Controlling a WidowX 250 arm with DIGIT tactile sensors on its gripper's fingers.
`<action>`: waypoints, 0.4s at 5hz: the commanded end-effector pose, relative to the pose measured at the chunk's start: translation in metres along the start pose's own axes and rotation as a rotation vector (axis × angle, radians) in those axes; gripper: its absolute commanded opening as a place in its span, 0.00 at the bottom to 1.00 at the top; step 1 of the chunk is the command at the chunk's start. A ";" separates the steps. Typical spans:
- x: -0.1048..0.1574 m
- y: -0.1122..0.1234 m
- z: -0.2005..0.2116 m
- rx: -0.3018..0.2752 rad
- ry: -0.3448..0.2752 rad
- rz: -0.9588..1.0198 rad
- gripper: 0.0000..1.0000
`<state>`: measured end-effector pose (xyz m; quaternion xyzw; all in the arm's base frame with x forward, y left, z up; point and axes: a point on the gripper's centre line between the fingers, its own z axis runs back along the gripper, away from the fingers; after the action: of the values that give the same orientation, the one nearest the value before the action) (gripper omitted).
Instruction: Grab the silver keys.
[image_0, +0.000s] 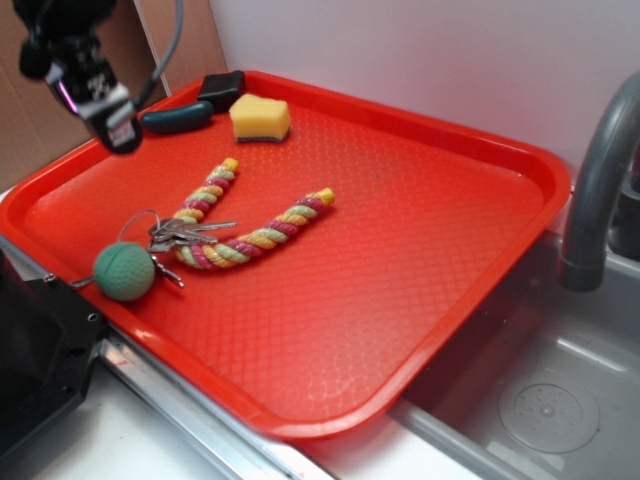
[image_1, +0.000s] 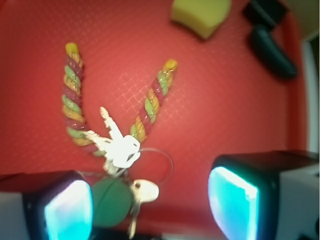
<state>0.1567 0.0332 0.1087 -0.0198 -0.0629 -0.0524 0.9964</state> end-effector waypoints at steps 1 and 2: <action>0.006 -0.014 -0.035 -0.043 -0.007 -0.035 1.00; 0.003 -0.003 -0.047 -0.108 -0.023 -0.261 1.00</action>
<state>0.1633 0.0270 0.0599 -0.0715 -0.0644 -0.1888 0.9773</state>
